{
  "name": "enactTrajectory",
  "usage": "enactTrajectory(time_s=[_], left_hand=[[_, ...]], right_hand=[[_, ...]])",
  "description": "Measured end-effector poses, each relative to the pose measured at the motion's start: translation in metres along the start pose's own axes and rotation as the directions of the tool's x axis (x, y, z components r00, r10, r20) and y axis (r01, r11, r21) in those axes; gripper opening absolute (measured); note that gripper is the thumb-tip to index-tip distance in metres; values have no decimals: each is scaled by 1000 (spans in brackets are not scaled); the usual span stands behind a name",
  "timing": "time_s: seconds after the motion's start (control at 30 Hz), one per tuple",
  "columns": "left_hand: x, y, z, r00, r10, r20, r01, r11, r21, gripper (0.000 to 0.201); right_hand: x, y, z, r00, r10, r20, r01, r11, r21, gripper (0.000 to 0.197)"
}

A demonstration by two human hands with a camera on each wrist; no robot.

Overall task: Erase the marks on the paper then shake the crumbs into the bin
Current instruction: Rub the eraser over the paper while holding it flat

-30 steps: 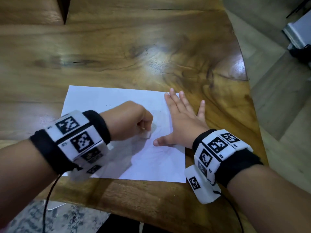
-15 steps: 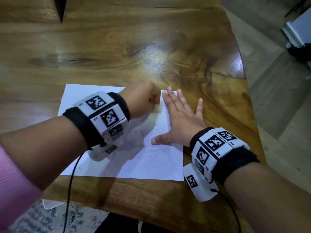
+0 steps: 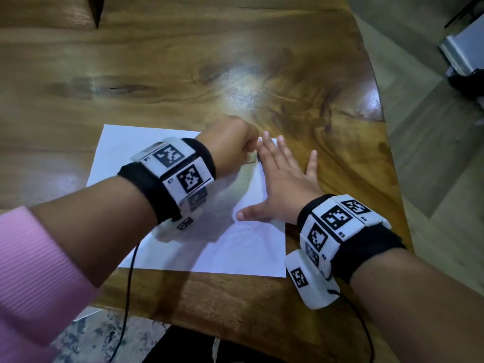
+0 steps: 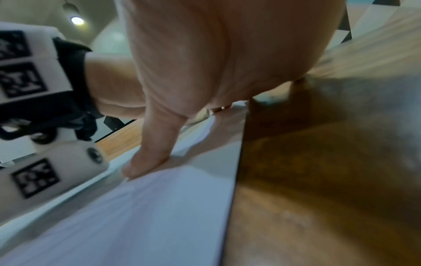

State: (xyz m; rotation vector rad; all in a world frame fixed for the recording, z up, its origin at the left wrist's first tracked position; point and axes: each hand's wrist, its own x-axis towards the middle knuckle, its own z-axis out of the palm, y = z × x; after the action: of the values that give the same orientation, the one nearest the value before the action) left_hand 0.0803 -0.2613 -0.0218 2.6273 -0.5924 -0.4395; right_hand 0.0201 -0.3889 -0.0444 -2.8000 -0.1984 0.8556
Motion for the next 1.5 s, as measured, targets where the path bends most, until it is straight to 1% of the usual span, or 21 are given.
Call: enactTrajectory(time_s=[0.07,0.13,0.37,0.47,0.57,0.63,0.7,0.77,0.87,0.93,0.97,1.0,1.07,1.1,1.2,1.23,1.3,1.37,1.4,1.43,1.5], left_hand=[[-17,-1,4,995,34,95,-37,999,29,10],[-36,-2,10,982,86,167,-97,994,58,28],[-44,-4,17,987,57,151,-66,996,53,42],[-42,-1,14,986,1,169,-13,998,66,34],[-34,3,2,971,-44,237,28,997,69,12],[-22,4,-6,955,-62,292,47,997,58,12],[-2,4,-12,969,-89,229,92,996,-2,16],[17,9,-14,987,-141,76,146,987,-66,17],[23,13,-4,992,-124,-33,121,989,-84,11],[7,11,4,998,-59,14,60,991,-115,6],[-3,9,8,998,-17,66,24,993,-112,12],[-12,7,10,991,30,127,-20,996,-82,16],[-16,5,12,979,79,189,-74,997,-32,10],[-11,5,10,983,68,171,-63,997,-32,6],[13,8,3,999,-44,-23,43,999,-27,10],[15,8,2,997,-57,-45,55,998,-30,8],[3,5,6,999,-4,45,5,999,-34,11],[-15,2,11,979,77,189,-76,997,-11,16],[-19,1,12,970,98,221,-99,995,-4,12],[-17,0,11,973,97,207,-97,995,-8,7],[0,1,5,996,36,85,-35,999,-19,8]], right_hand=[[0,0,1,1000,2,-4,-2,1000,3,135],[2,0,2,1000,4,-12,-4,1000,12,135],[-4,19,-5,1000,13,-16,-12,999,35,135],[-11,28,-6,1000,-1,-27,1,1000,2,131],[-13,22,-2,999,-18,-27,18,1000,-12,129],[-12,19,-2,1000,-5,-15,5,1000,-6,129],[-10,19,-2,1000,12,9,-12,1000,-19,130],[-10,19,-3,999,17,30,-16,999,-38,131],[-9,19,-3,999,22,40,-20,999,-37,132],[-9,18,-4,999,22,47,-20,999,-34,132],[-9,19,-4,999,19,50,-18,999,-29,132],[-9,19,-4,998,18,52,-17,1000,-21,132],[-10,19,-5,998,18,57,-18,1000,-7,132],[-10,19,-5,998,18,57,-18,1000,-6,132],[-10,19,-4,998,23,57,-22,999,-25,132],[-10,19,-4,998,24,59,-22,999,-29,132],[-9,19,-4,998,23,64,-22,999,-24,132],[-9,18,-4,997,25,68,-23,1000,-16,132],[-9,18,-4,997,26,69,-25,1000,-13,132],[-9,18,-4,997,25,68,-24,1000,-14,132],[-9,18,-3,998,22,64,-21,1000,-18,132]])
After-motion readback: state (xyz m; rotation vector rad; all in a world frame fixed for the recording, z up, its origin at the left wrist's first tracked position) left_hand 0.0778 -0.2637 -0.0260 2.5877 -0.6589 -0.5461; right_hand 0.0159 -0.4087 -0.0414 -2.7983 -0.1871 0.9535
